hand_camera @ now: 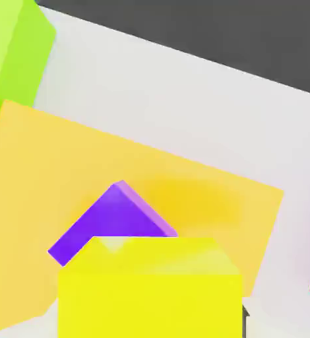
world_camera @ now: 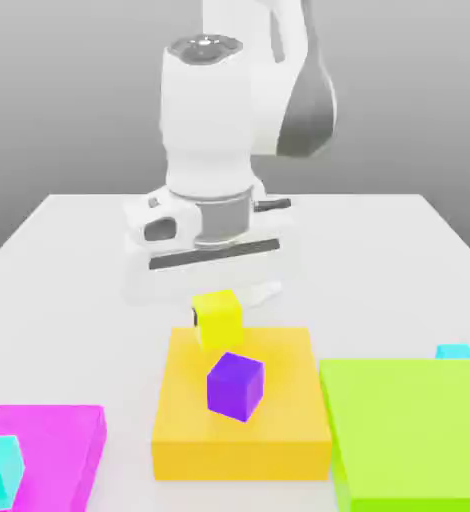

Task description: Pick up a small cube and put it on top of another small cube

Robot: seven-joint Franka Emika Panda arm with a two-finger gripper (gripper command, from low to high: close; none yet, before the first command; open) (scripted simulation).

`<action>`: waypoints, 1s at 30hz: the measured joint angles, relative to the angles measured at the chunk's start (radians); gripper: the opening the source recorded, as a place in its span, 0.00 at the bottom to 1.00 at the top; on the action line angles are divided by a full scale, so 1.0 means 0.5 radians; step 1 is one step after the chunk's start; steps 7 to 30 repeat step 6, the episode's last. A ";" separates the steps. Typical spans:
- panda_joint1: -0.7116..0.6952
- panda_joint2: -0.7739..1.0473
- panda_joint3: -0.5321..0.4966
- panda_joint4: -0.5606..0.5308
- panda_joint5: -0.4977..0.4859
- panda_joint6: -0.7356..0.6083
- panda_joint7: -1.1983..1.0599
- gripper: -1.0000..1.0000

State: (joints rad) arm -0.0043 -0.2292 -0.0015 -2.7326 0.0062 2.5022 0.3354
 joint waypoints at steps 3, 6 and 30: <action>0.006 0.183 0.008 -0.042 -0.005 0.226 -0.014 1.00; 0.006 0.183 0.008 -0.042 -0.005 0.226 -0.014 1.00; 0.006 0.183 0.008 -0.042 -0.005 0.226 -0.014 1.00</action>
